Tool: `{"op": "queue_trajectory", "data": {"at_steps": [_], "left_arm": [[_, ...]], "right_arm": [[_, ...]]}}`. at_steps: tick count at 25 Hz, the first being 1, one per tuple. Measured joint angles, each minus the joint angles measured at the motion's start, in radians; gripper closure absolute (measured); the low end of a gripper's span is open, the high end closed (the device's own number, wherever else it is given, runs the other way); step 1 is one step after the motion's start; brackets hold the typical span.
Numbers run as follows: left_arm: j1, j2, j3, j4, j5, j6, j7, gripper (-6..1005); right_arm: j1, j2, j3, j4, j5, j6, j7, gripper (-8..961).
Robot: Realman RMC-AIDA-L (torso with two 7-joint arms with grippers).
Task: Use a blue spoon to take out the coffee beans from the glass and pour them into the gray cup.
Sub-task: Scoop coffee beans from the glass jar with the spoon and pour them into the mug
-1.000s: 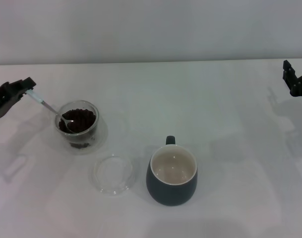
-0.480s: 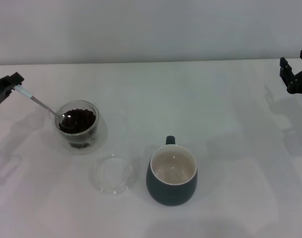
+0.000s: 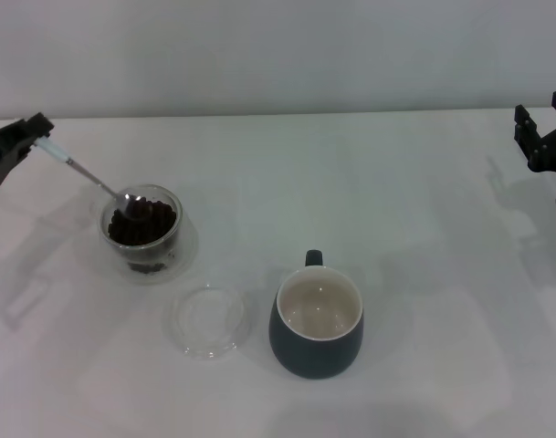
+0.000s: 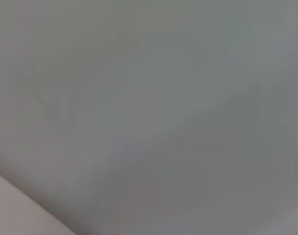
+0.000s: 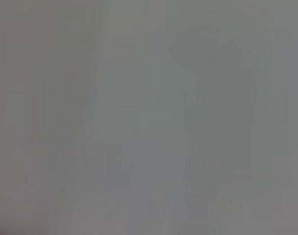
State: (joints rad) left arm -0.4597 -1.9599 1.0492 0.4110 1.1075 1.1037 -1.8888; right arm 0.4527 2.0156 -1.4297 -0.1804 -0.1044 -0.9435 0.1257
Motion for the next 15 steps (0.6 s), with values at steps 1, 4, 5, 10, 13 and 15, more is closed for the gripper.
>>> {"op": "queue_trajectory", "data": {"at_steps": [1, 4, 5, 10, 13, 15], "left_arm": [[-0.004, 0.000, 0.000, 0.000, 0.000, 0.006, 0.000, 863], [-0.025, -0.001, 0.003, -0.003, 0.007, 0.016, -0.002, 863], [-0.029, -0.002, 0.004, -0.004, 0.008, 0.017, -0.002, 863], [-0.071, -0.009, 0.010, -0.009, 0.035, 0.021, -0.004, 864], [-0.103, -0.019, 0.011, -0.011, 0.069, 0.026, -0.007, 864], [-0.120, -0.024, 0.012, -0.012, 0.085, 0.027, -0.009, 864]], "right_arm": [[0.001, 0.000, 0.000, 0.000, 0.000, 0.000, 0.000, 429], [0.001, 0.000, 0.000, 0.000, 0.000, 0.000, 0.000, 429], [0.002, 0.000, 0.000, -0.001, 0.000, 0.000, 0.000, 429], [0.006, 0.000, 0.000, -0.001, 0.000, 0.000, 0.000, 429], [0.012, 0.000, 0.000, -0.001, 0.000, -0.001, 0.000, 429], [0.016, 0.000, 0.000, -0.001, 0.000, -0.001, 0.000, 429]]}}
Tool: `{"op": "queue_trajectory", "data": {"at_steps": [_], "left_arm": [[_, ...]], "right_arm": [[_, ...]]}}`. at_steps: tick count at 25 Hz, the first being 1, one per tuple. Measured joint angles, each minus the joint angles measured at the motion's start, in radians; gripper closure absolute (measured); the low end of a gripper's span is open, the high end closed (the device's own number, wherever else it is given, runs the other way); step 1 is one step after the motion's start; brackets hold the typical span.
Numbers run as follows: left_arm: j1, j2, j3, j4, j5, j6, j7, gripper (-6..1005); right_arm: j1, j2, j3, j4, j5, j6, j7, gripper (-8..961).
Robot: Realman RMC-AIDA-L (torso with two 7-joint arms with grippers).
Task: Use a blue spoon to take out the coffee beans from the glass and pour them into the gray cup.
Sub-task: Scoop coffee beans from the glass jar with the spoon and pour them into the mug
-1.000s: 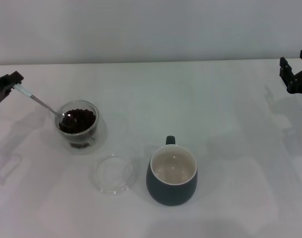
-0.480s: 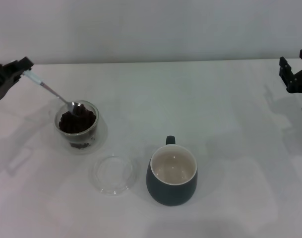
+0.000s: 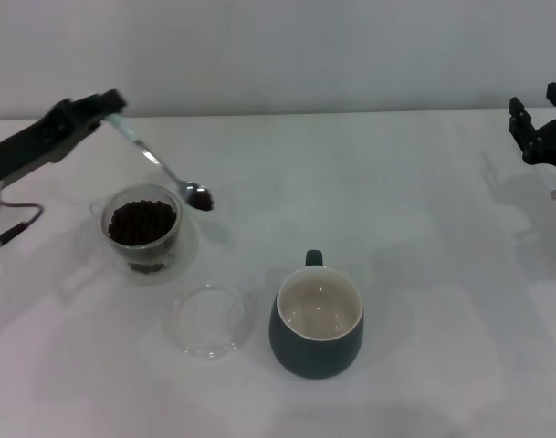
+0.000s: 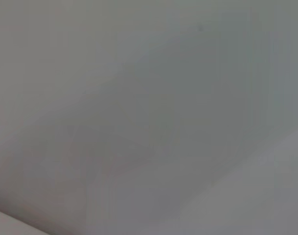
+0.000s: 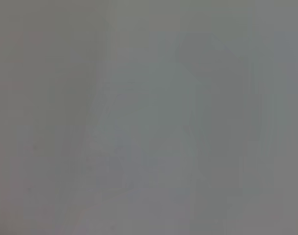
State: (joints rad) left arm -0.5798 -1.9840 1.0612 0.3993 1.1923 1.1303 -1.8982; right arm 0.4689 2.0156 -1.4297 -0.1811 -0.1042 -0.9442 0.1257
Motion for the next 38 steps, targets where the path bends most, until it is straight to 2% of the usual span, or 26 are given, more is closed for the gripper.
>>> {"op": "queue_trajectory", "data": {"at_steps": [12, 20, 38], "left_arm": [[-0.122, -0.035, 0.045, -0.049, 0.057, 0.000, -0.006, 863], [-0.195, -0.061, 0.134, -0.065, 0.062, -0.002, -0.028, 863], [-0.189, -0.078, 0.194, -0.053, 0.098, 0.027, -0.040, 864]], "right_arm": [[0.023, 0.001, 0.000, -0.002, 0.000, 0.001, 0.000, 429], [0.024, 0.002, 0.000, -0.001, 0.002, 0.001, 0.000, 429], [0.020, 0.000, 0.007, 0.008, 0.006, 0.001, 0.000, 430]]}}
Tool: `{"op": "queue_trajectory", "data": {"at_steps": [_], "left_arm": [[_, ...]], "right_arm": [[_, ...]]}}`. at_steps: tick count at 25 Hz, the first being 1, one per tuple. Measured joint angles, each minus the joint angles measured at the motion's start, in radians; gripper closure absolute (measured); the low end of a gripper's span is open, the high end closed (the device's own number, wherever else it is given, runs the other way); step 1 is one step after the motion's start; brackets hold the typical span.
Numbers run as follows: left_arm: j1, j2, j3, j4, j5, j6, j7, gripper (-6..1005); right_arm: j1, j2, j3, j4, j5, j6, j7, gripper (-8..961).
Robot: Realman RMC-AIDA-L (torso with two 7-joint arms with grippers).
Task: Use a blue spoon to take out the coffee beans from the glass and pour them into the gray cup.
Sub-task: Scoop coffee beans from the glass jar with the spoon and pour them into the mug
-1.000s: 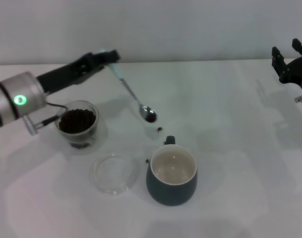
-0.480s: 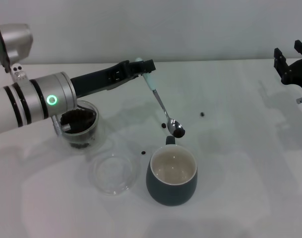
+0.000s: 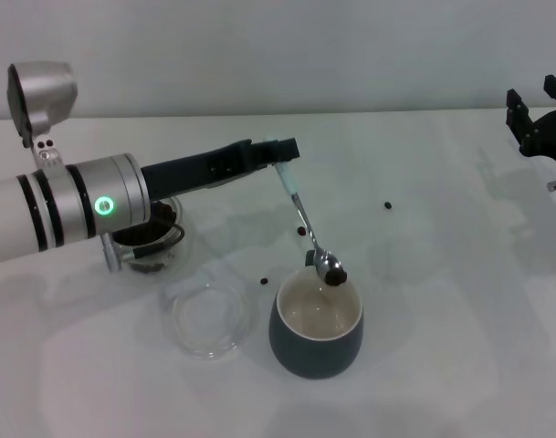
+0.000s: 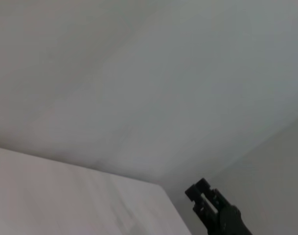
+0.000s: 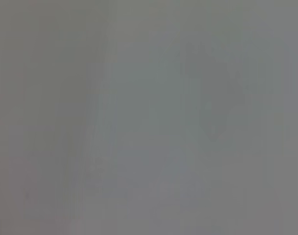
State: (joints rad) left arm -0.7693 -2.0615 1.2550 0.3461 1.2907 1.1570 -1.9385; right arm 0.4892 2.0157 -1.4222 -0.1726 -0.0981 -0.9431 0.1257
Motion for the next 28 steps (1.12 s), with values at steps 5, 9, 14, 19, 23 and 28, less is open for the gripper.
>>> {"op": "queue_trajectory", "data": {"at_steps": [5, 9, 14, 19, 23, 28], "left_arm": [[0.028, -0.006, 0.000, 0.059, 0.062, 0.002, 0.005, 864], [0.044, -0.010, 0.007, 0.114, 0.108, 0.002, 0.002, 863], [0.043, -0.008, 0.023, 0.130, 0.123, 0.000, 0.005, 863], [0.046, -0.010, 0.024, 0.169, 0.165, -0.012, 0.005, 863], [0.045, -0.011, 0.024, 0.177, 0.182, -0.022, 0.004, 863], [0.040, -0.009, 0.021, 0.179, 0.182, -0.024, 0.005, 864]], "right_arm": [[-0.002, 0.000, 0.001, 0.001, 0.000, 0.000, 0.000, 430], [-0.004, 0.000, 0.002, 0.001, 0.000, 0.000, 0.000, 430], [0.000, 0.000, 0.002, 0.001, 0.001, 0.003, 0.000, 430], [0.002, 0.001, 0.002, 0.001, 0.001, 0.012, 0.000, 429], [0.003, 0.001, 0.002, 0.001, 0.001, 0.014, 0.000, 429], [0.001, 0.002, 0.002, 0.000, 0.002, 0.014, 0.002, 429]]}}
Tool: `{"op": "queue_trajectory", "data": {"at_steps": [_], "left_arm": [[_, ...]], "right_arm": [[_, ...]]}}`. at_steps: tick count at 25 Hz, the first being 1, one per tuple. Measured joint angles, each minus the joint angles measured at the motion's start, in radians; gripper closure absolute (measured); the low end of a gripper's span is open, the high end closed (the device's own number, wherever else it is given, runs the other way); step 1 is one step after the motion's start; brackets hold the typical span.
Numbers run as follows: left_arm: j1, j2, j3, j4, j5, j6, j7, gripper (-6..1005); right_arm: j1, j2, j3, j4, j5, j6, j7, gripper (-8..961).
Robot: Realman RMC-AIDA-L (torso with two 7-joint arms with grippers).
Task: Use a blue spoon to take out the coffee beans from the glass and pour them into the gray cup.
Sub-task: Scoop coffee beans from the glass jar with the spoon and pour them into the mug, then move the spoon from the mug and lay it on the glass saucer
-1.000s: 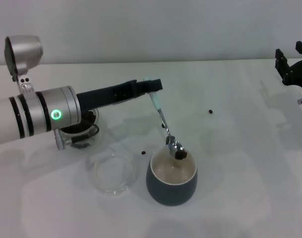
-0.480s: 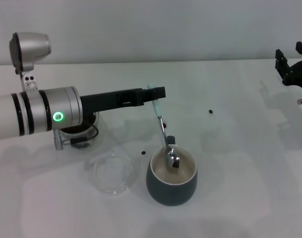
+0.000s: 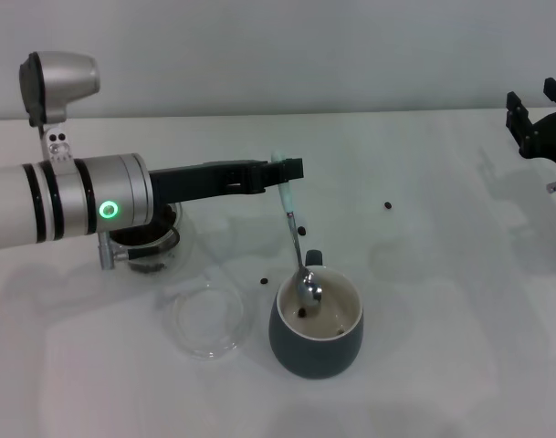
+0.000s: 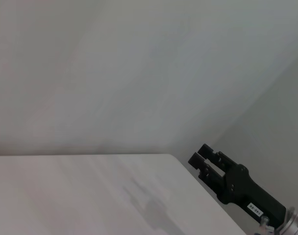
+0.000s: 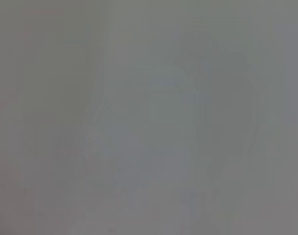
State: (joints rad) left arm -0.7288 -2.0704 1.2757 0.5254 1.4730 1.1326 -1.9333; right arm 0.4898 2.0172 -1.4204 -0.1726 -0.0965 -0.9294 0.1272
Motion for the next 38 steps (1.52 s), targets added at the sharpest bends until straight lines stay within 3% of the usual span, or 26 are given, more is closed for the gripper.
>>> {"op": "queue_trajectory", "data": {"at_steps": [8, 21, 29, 38], "left_arm": [[0.025, 0.001, -0.005, 0.052, -0.007, -0.001, 0.000, 864], [0.192, 0.001, -0.110, 0.248, -0.015, 0.013, -0.001, 863], [0.254, -0.002, -0.125, 0.220, -0.049, -0.018, -0.002, 864], [0.279, 0.000, -0.125, 0.172, -0.047, -0.032, -0.007, 863]], "right_arm": [[-0.005, -0.001, 0.000, -0.003, 0.000, 0.000, -0.001, 429], [-0.005, -0.008, 0.000, 0.000, -0.003, 0.001, -0.008, 430], [-0.001, -0.012, 0.000, -0.008, -0.002, 0.026, -0.036, 430], [0.003, -0.012, 0.002, -0.010, -0.002, 0.028, -0.066, 430]]}}
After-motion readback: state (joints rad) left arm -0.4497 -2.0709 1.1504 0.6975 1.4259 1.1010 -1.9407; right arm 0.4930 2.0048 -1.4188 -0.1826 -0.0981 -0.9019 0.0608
